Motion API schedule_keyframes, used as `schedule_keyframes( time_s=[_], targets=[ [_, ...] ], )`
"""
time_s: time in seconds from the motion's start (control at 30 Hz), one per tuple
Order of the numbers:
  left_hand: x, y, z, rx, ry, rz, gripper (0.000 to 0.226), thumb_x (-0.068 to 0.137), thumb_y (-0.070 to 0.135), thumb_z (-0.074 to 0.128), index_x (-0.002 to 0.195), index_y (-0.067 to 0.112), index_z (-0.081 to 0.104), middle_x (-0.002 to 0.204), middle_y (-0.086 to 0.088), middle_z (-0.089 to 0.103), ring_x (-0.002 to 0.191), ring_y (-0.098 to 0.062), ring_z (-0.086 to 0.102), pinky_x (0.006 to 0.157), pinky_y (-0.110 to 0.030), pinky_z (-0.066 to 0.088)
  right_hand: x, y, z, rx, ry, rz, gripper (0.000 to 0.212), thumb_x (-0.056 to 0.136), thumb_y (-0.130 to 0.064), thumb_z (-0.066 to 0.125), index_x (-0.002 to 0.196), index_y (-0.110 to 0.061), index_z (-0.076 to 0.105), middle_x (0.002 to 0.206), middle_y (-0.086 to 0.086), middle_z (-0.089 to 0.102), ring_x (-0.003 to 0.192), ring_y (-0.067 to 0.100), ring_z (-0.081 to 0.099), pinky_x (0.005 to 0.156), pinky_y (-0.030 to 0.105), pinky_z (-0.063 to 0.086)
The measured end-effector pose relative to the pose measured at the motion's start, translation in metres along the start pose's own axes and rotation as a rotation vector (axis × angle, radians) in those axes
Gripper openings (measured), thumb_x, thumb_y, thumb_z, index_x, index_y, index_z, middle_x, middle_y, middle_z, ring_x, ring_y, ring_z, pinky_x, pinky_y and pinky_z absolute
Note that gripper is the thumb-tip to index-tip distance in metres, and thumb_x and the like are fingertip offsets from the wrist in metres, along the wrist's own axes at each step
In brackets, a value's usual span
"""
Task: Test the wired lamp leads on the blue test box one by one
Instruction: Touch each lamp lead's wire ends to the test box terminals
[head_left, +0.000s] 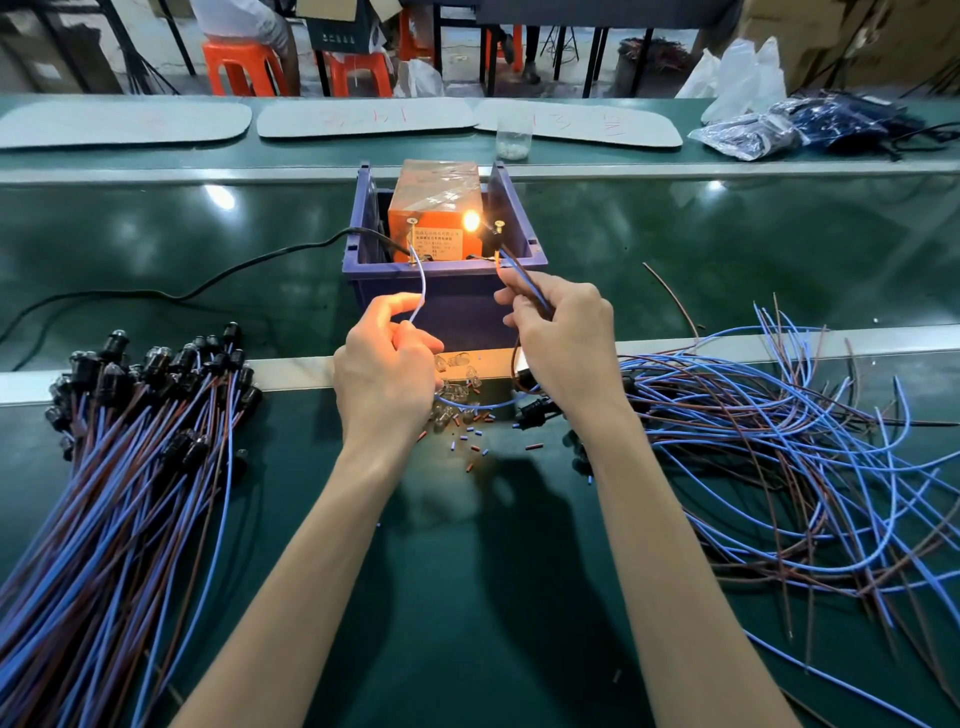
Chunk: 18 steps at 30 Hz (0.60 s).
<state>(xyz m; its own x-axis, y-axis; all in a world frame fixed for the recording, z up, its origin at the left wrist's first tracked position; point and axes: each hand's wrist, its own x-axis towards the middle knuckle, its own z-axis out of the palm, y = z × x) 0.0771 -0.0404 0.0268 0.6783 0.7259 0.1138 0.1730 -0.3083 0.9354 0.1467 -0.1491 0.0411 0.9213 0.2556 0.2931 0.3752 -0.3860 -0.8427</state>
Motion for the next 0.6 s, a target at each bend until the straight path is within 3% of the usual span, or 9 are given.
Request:
schedule_keyframes(
  time_s=[0.1, 0.3, 0.47, 0.6],
  targets=[
    [-0.001, 0.000, 0.001, -0.032, -0.011, -0.004, 0.033, 0.089, 0.009, 0.041, 0.100, 0.033, 0.060, 0.059, 0.023, 0.064, 0.051, -0.009, 0.061, 0.084, -0.041, 0.053, 0.000, -0.001, -0.003, 0.032, 0.007, 0.020, 0.029, 0.090, -0.003, 0.050, 0.107, -0.011, 0.072, 0.081, -0.003, 0.070, 0.077, 0.018, 0.067, 0.079, 0.032, 0.054],
    [-0.010, 0.006, 0.010, -0.111, -0.061, 0.019, 0.031, 0.092, 0.005, 0.042, 0.093, 0.029, 0.061, 0.058, 0.014, 0.062, 0.035, -0.003, 0.050, 0.052, -0.017, 0.044, 0.001, -0.005, -0.011, 0.128, 0.022, 0.073, 0.023, 0.089, -0.006, 0.052, 0.085, -0.019, 0.070, 0.068, -0.013, 0.067, 0.052, -0.004, 0.060, 0.064, 0.012, 0.050],
    [-0.017, 0.011, 0.013, -0.155, -0.150, 0.021, 0.029, 0.092, 0.008, 0.046, 0.087, 0.035, 0.056, 0.064, 0.012, 0.065, 0.038, -0.007, 0.055, 0.059, -0.025, 0.045, 0.001, -0.012, -0.018, 0.182, 0.095, 0.086, 0.026, 0.094, -0.016, 0.054, 0.074, -0.022, 0.069, 0.071, -0.006, 0.071, 0.068, 0.007, 0.069, 0.071, 0.018, 0.051],
    [-0.020, 0.013, 0.012, -0.203, -0.293, -0.009, 0.021, 0.097, 0.015, 0.048, 0.091, 0.033, 0.056, 0.068, 0.010, 0.067, 0.045, -0.008, 0.058, 0.054, -0.019, 0.041, 0.003, -0.015, -0.027, 0.172, 0.227, 0.087, 0.023, 0.096, -0.025, 0.055, 0.090, -0.019, 0.076, 0.065, -0.013, 0.053, 0.064, 0.004, 0.049, 0.071, 0.024, 0.039]
  ],
)
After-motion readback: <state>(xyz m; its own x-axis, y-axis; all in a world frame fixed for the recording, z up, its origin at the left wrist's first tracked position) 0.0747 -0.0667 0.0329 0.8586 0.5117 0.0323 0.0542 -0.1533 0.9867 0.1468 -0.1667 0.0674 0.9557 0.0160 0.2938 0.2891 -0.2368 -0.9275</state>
